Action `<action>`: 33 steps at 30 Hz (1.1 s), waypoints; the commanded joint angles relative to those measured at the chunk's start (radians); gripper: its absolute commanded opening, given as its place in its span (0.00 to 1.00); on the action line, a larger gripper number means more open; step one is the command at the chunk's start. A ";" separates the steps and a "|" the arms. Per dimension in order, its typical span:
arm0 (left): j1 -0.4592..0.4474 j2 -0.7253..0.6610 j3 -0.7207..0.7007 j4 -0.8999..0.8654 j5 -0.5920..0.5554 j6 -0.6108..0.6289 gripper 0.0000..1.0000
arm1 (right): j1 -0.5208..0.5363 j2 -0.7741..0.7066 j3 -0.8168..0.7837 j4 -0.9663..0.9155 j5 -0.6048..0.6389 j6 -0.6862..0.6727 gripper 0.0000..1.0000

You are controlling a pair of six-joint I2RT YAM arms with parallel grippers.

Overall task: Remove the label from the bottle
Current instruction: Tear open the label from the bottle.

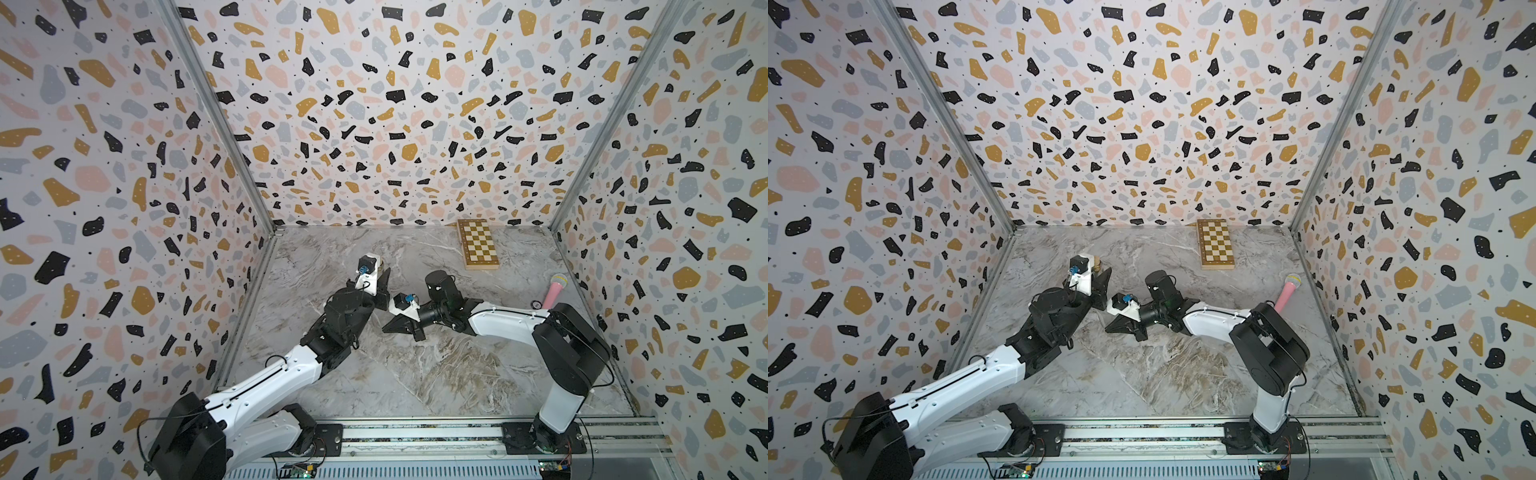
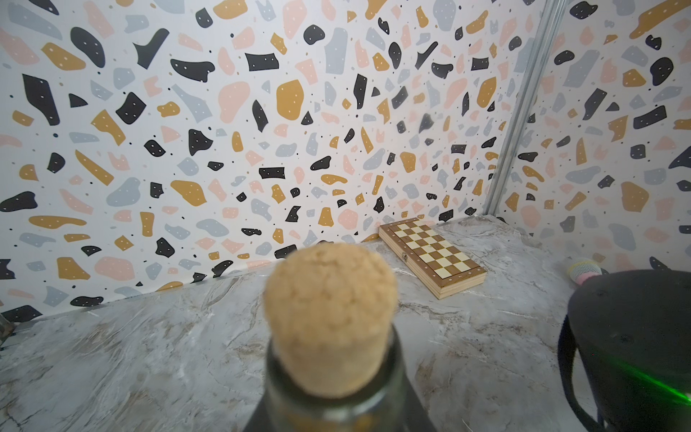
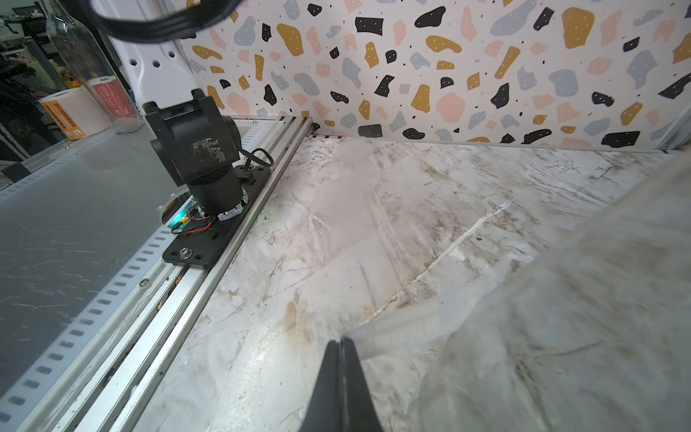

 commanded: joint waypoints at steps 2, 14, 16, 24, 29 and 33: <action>-0.003 -0.005 -0.007 0.093 -0.004 0.009 0.00 | 0.033 -0.028 0.047 -0.022 -0.030 -0.021 0.00; -0.003 -0.008 -0.005 0.095 -0.001 0.012 0.00 | 0.034 -0.037 0.059 -0.052 -0.030 -0.028 0.00; -0.003 -0.015 -0.005 0.094 0.000 0.015 0.00 | 0.036 -0.048 0.062 -0.071 -0.026 -0.028 0.00; -0.002 -0.054 0.020 0.082 -0.007 0.040 0.00 | 0.042 -0.193 -0.036 -0.040 0.011 0.111 0.00; -0.005 -0.063 0.046 0.091 -0.019 0.052 0.00 | 0.043 -0.316 -0.123 -0.041 0.084 0.219 0.00; -0.004 -0.031 0.069 0.130 -0.030 0.062 0.00 | 0.043 -0.400 -0.190 -0.047 0.136 0.275 0.00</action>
